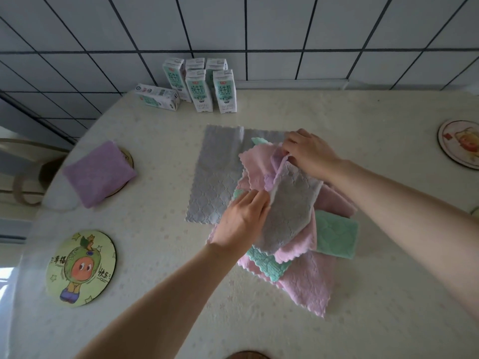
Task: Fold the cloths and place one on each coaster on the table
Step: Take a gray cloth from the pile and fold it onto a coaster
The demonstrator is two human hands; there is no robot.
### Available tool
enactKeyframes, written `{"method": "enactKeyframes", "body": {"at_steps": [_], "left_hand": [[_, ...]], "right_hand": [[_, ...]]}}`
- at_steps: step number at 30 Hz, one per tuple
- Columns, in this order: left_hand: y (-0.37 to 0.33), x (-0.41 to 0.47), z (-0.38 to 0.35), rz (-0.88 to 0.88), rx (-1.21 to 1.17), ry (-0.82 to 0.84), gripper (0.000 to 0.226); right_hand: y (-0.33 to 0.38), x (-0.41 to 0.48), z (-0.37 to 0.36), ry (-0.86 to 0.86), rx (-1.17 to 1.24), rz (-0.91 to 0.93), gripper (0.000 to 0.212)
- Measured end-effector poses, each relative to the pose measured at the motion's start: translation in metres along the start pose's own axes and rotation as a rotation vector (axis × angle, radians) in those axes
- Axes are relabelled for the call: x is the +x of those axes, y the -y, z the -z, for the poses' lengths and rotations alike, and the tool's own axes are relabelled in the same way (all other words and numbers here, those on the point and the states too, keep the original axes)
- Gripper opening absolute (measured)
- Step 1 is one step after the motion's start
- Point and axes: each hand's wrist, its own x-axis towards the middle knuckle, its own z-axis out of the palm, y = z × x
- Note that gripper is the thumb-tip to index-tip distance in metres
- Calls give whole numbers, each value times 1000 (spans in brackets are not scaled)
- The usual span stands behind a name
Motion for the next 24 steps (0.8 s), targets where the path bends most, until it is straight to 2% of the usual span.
{"method": "enactKeyframes", "body": {"at_steps": [5,9,11,12,15,17,19,24], "left_hand": [[-12,-4,17,25,-117,86,8],[-17,-3,39,243,-233,191,35],[-14,-4,54,270,-201,189,19],[-13,-5,63,281,-173,169,11],[-7,-9,96,341,-122,76,11],[-4,-9,125,371,-95,14,3],[1,-8,155,380,-74,-61,5],[22,-14,228,386,-157,-231,12]], "right_hand": [[0,-16,20,-55,-49,-70,11],[13,-27,49,-107,-6,-174,12],[25,-31,69,-135,19,-222,9],[33,-32,80,-150,40,-252,7],[56,-31,112,-201,210,-335,10],[73,-28,131,-270,384,-342,17],[92,-25,148,-337,478,-329,14],[146,-18,179,-442,437,-238,9]]}}
